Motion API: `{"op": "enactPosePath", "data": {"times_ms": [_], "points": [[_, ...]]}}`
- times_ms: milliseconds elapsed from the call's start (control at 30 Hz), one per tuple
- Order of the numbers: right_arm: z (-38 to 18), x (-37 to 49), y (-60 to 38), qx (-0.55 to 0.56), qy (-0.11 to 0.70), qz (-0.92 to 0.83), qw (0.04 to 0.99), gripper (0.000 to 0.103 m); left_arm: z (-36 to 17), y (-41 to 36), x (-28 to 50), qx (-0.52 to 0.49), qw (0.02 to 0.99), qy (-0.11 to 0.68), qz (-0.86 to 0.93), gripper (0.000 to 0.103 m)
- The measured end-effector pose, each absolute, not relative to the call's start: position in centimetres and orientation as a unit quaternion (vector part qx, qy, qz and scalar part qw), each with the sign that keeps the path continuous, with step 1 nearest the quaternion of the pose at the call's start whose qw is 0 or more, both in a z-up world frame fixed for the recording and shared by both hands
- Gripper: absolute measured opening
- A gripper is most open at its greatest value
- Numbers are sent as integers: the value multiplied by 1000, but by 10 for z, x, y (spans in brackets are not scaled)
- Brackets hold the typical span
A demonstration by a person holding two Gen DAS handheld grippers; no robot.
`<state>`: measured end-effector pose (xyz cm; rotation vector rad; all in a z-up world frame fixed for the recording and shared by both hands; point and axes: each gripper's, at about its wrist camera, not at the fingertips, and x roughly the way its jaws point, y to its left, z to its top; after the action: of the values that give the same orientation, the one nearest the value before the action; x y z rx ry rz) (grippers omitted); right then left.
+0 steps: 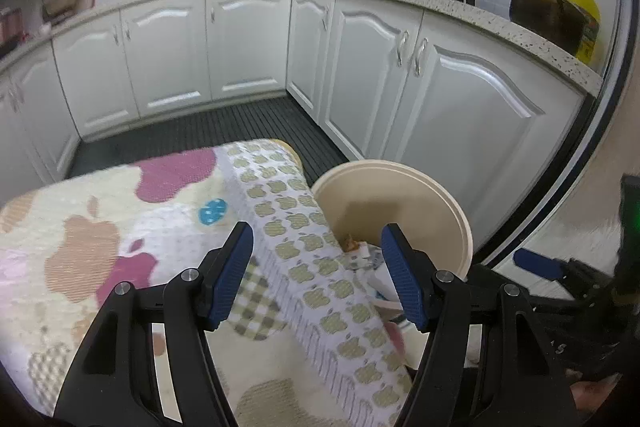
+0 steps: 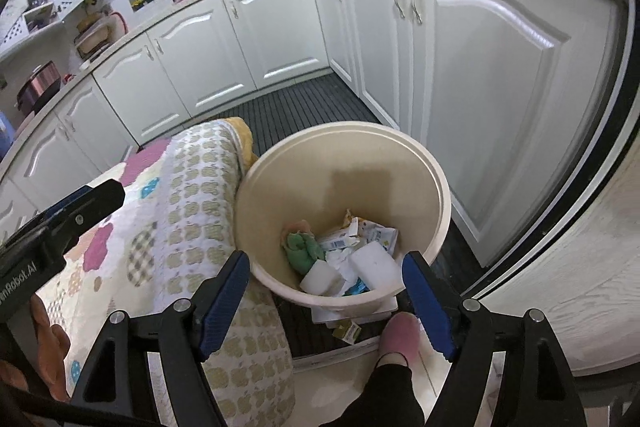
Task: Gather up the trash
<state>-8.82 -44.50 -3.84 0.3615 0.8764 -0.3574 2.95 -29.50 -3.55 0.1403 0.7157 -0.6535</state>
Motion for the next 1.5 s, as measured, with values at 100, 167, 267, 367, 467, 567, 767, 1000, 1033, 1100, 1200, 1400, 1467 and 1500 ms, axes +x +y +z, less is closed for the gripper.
{"op": "enactPosePath", "data": {"times_ms": [100,167,267,367,467,567,767,1000,1033,1100,1200,1400,1467,1500], "points": [[-29,-96,-435,168,404,-172,882,77,-30,-286,17,73,890,329,-308,66],[-22,-102,-428,162,391,-177,888,77,-26,-279,11,67,894,322,-304,66],[-12,-111,-419,148,374,-188,896,78,-20,-267,3,54,900,313,-300,66],[-3,-117,-414,145,359,-194,901,81,-13,-256,-5,48,905,301,-297,66],[7,-121,-409,145,346,-197,906,82,-5,-246,-14,52,913,284,-288,66],[17,-125,-403,137,333,-201,911,83,1,-238,-19,49,916,274,-288,66],[36,-130,-387,116,304,-206,923,90,16,-222,-30,41,929,249,-272,66],[56,-132,-372,101,276,-208,933,92,26,-211,-37,33,938,228,-259,66],[58,-132,-369,98,274,-209,934,92,26,-209,-38,32,939,226,-259,66],[61,-132,-367,92,272,-211,935,92,28,-206,-40,31,940,222,-257,66],[65,-132,-364,92,267,-209,936,92,30,-203,-41,29,942,218,-254,66],[72,-136,-358,87,253,-209,940,93,33,-203,-46,28,946,208,-247,66],[74,-135,-357,86,252,-209,941,94,33,-202,-46,26,946,209,-245,66],[75,-135,-356,85,251,-209,941,94,33,-201,-46,25,947,209,-244,66]]}}
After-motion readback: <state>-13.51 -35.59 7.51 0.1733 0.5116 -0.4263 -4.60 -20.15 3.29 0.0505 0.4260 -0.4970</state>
